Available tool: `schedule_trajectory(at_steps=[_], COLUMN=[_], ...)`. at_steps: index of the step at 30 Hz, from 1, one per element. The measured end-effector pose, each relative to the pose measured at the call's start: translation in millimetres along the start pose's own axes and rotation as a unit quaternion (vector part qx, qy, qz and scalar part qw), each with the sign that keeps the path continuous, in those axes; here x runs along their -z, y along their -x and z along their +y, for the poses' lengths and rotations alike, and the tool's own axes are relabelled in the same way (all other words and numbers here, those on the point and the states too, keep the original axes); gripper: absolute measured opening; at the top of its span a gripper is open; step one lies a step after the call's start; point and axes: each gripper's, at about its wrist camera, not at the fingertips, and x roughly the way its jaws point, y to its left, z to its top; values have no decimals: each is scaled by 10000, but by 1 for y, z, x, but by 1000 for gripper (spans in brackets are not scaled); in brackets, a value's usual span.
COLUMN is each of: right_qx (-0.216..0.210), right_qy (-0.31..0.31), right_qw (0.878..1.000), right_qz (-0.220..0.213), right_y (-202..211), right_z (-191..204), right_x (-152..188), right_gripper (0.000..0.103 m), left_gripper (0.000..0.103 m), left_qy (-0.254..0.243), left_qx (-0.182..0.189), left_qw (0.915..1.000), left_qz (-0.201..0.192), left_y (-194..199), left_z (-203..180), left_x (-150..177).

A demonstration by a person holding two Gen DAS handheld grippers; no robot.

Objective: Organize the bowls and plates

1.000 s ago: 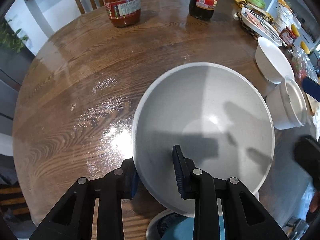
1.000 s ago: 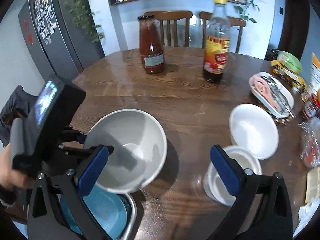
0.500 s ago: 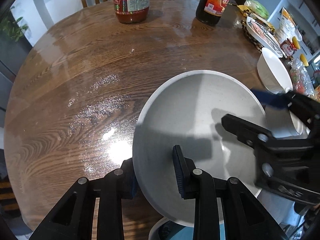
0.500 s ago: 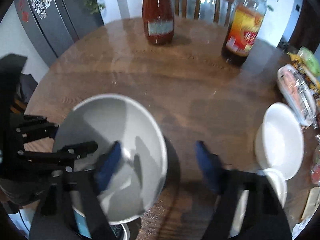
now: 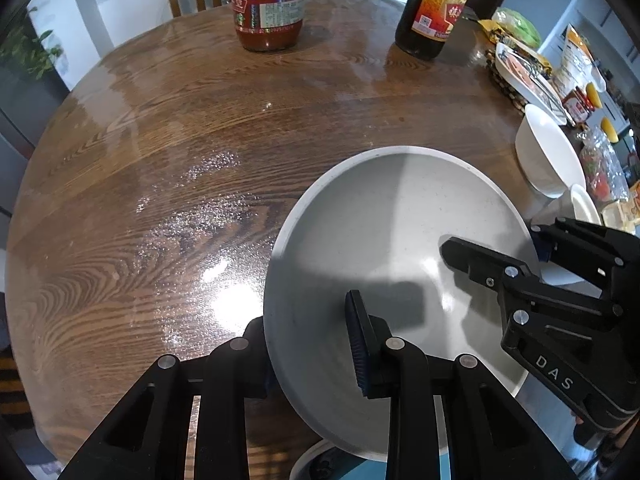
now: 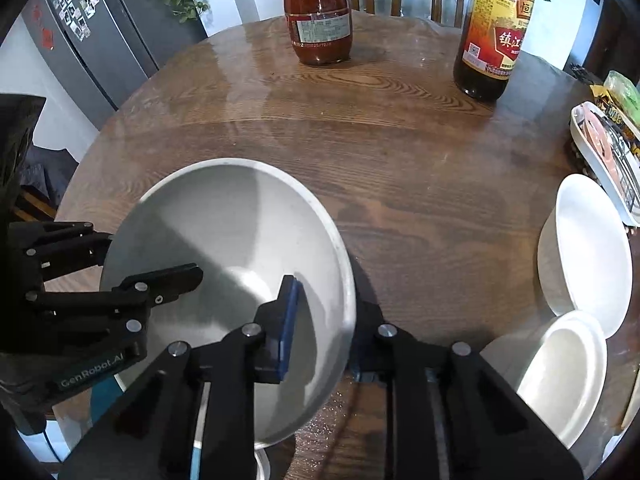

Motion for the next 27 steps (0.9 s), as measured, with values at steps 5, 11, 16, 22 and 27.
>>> schedule_trajectory(at_steps=[5,11,16,22,27], right_qx=[20,43,90,99,152], right_qy=[-95,-145,-228,-257,-428], right_qw=[9999,9998,9996,9994,9978], right_qz=[-54,-158,-115,-188,-478], right_y=[2,10,12,32,67], right_z=[0,-2,-6,-13,-18], right_x=[-1,-2,1,11,25], right_gripper=[23,23,23,23,23], left_gripper=[30,30,30,30,30], left_qy=[73,112,79,-46,-336], left_qx=[-27,-39,-38,150,38], left_qw=[9999,9997,9999,9997,9977], left_qz=[-112,-204,-114,-188,-593], left_y=[3,9,4,15,47], left_z=[-1,-3,-10,-24,-52], left_x=[1,-6,-9,-9,-1])
